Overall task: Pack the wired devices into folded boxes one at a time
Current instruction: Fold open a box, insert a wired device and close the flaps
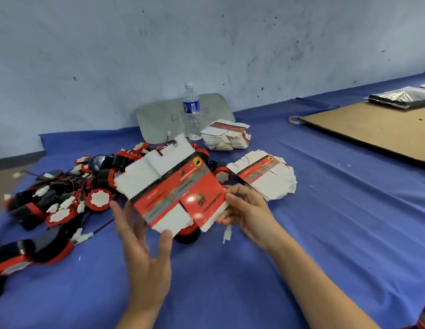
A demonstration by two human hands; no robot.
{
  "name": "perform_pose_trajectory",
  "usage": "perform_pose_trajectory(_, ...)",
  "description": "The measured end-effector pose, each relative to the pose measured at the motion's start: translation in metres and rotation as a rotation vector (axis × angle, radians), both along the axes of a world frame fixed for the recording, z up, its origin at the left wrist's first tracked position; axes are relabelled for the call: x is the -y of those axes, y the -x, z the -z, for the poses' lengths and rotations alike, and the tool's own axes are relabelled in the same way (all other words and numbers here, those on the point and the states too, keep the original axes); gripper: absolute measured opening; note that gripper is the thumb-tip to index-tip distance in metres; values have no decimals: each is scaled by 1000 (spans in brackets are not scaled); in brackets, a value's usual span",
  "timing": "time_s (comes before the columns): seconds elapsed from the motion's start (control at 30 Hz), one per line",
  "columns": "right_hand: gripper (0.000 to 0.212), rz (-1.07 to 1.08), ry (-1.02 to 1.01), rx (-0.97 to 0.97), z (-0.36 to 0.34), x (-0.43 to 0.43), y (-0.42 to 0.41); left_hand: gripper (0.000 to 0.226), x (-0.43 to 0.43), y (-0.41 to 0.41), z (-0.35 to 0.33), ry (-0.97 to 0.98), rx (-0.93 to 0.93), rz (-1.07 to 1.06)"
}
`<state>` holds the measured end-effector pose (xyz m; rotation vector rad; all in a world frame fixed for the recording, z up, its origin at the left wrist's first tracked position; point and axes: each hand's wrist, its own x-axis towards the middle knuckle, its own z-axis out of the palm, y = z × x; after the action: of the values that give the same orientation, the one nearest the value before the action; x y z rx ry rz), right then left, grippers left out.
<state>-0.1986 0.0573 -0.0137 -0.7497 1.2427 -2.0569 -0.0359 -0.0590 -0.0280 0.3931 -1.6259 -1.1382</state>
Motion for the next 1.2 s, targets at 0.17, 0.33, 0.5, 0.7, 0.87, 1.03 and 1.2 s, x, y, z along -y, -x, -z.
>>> perform_pose_trajectory(0.17, 14, 76, -212, -409, 8, 9, -23, 20, 8, -3, 5, -176, 3, -85)
perform_pose_trajectory(0.33, 77, 185, -397, -762, 14, 12, -35, 23, 4, -2, 4, -194, 17, 68)
perform_pose_trajectory(0.5, 101, 183, -410, -935, 16, 17, -45, 20, -4, -4, 9, -9, 191, 120)
perform_pose_trajectory(0.7, 98, 236, -351, -988, 13, 16, -46, 19, -4, -4, 8, 9, 190, 92)
perform_pose_trajectory(0.87, 93, 263, -265, -1034, 9, 12, -49, 23, -18, -2, 8, -24, 179, 111)
perform_pose_trajectory(1.03, 88, 359, -209, -1057, 8, 12, -53, 24, -18, -1, 9, -47, 142, 147)
perform_pose_trajectory(1.2, 83, 381, -230, -848, 11, 16, -58, 39, -10, -5, 5, 93, 158, 172)
